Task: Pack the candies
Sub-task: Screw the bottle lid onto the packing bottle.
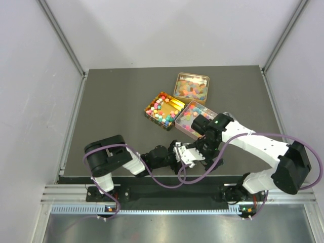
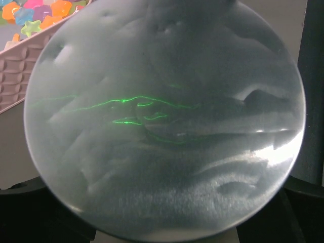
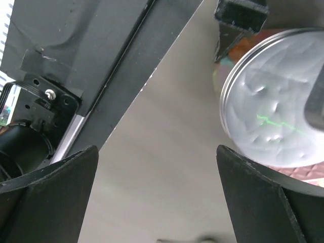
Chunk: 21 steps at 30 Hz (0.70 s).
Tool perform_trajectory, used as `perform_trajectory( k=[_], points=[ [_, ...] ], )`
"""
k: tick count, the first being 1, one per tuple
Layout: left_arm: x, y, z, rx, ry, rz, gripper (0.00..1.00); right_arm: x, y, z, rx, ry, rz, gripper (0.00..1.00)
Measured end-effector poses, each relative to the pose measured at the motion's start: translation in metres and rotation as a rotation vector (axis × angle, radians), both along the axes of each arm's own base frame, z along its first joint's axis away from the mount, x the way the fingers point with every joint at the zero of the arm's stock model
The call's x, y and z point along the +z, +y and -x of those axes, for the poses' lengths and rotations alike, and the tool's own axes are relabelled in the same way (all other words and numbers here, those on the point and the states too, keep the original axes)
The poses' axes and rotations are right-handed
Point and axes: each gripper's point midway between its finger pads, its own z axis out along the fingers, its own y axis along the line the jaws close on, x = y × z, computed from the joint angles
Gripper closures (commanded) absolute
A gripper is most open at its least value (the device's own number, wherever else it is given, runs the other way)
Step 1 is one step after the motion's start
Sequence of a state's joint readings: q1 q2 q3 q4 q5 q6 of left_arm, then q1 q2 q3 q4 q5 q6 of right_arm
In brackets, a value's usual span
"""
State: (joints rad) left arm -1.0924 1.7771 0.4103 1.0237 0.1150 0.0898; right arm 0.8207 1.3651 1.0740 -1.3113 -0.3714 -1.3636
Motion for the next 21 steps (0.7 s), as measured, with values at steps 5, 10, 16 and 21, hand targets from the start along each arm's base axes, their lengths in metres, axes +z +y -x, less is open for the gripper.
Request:
perform_trajectory(
  k=[5,10,16,21],
  points=[
    [-0.001,0.001,-0.001,0.006,0.009,0.0,0.62,0.004,-0.009,-0.005,-0.028,-0.033,0.016,0.0],
    [-0.001,0.001,-0.001,0.01,0.013,0.001,0.63,-0.002,-0.023,-0.025,-0.09,-0.031,0.054,0.0],
    [-0.001,0.002,-0.001,0.015,0.02,0.002,0.63,-0.013,-0.017,-0.063,-0.129,-0.019,0.068,0.0],
    [-0.001,0.002,-0.002,0.019,0.019,0.002,0.63,-0.01,0.01,-0.09,-0.116,-0.042,0.014,0.0]
  ],
)
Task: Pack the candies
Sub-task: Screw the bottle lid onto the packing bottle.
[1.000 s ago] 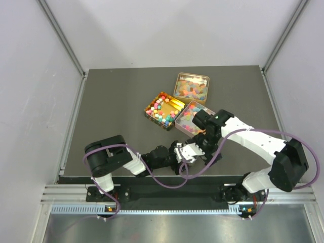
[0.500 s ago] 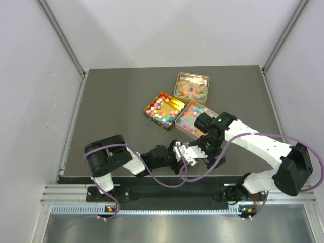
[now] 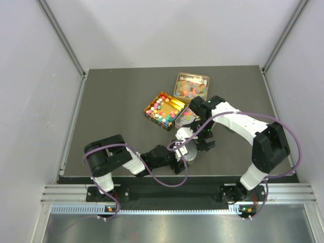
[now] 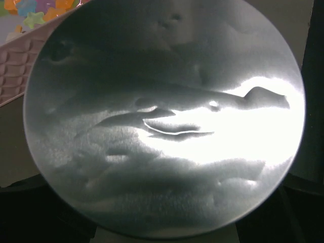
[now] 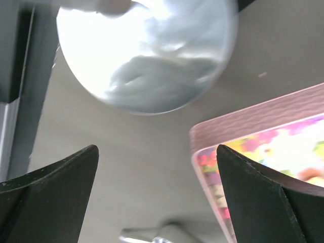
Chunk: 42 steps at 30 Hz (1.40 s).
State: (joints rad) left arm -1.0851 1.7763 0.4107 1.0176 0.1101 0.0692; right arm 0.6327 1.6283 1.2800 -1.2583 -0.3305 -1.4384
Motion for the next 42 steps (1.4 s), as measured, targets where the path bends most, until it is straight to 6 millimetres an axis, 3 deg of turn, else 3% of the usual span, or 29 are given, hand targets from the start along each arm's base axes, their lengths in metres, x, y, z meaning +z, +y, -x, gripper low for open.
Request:
perform_trajectory(
  k=[5,11,18,26,32,39,42],
  points=[
    [0.0,0.0,0.0,0.001,0.0,0.0,0.63,0.011,0.022,-0.006,0.009,0.002,-0.076,0.0],
    [0.0,0.0,0.0,0.002,-0.001,0.0,0.63,0.017,0.037,0.012,0.059,0.066,-0.129,0.0],
    [0.0,0.0,-0.001,0.001,0.0,0.0,0.63,0.01,0.042,0.032,0.113,0.105,-0.125,0.0],
    [0.0,0.0,0.0,-0.005,-0.007,-0.001,0.64,0.011,0.041,0.035,0.099,0.079,-0.138,0.0],
    [0.001,-0.002,0.003,-0.025,-0.015,-0.002,0.64,0.016,0.025,0.044,0.059,0.046,-0.122,0.0],
    [0.001,-0.002,0.003,-0.024,-0.014,-0.001,0.64,0.023,0.012,0.062,0.003,0.04,-0.077,0.0],
    [0.0,-0.001,0.001,-0.012,-0.007,-0.001,0.64,0.029,0.021,0.079,0.016,0.072,-0.099,0.01]
  ],
)
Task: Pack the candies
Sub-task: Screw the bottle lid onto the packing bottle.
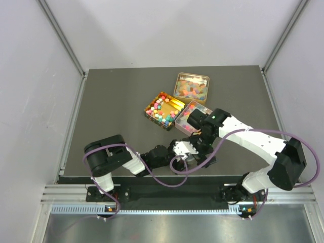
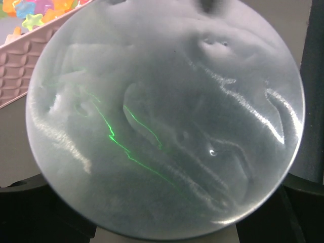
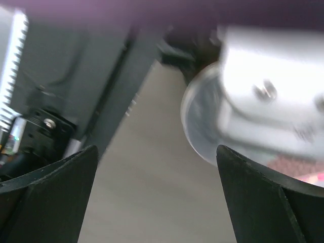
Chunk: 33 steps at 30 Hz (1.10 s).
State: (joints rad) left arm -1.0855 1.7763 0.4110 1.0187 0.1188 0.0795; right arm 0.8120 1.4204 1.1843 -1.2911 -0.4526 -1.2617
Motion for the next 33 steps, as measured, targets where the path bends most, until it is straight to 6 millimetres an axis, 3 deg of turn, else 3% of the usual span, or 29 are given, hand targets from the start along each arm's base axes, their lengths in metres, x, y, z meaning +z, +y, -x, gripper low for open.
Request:
perform_trajectory(
  k=[3,8,12,17,28,33],
  points=[
    [0.0,0.001,-0.002,0.008,0.002,0.0,0.64,0.003,0.005,0.017,0.013,0.046,-0.007,0.0],
    [0.0,0.001,-0.002,0.01,0.006,0.001,0.65,0.004,0.002,0.021,0.002,0.055,0.011,0.0],
    [0.0,0.001,-0.002,0.012,0.009,0.002,0.65,0.009,-0.005,0.005,-0.043,0.019,0.022,0.0],
    [0.0,0.001,-0.002,0.013,0.01,0.002,0.64,0.024,-0.003,-0.028,-0.1,-0.061,-0.019,0.0],
    [-0.001,0.001,-0.002,0.013,0.01,0.001,0.65,-0.017,0.013,-0.052,-0.056,-0.022,0.025,0.0],
    [-0.001,0.001,-0.002,0.013,0.011,-0.001,0.65,-0.017,0.022,-0.062,-0.039,-0.042,0.007,0.0]
  ],
)
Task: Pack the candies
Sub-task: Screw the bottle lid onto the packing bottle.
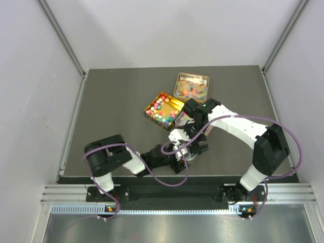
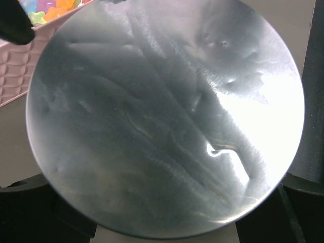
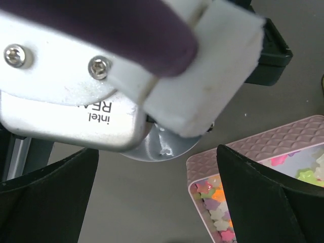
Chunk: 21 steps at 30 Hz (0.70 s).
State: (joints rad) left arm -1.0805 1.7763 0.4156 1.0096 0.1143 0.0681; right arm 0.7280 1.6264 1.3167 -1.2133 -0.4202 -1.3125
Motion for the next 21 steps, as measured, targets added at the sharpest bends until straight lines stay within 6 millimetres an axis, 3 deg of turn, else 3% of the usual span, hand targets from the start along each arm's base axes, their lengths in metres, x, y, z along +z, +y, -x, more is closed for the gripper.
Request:
perform_trajectory(
  k=[21],
  points=[
    [0.0,-0.001,0.001,-0.014,-0.011,-0.003,0.66,-0.004,-0.005,0.024,-0.038,0.037,-0.036,0.0]
  ],
)
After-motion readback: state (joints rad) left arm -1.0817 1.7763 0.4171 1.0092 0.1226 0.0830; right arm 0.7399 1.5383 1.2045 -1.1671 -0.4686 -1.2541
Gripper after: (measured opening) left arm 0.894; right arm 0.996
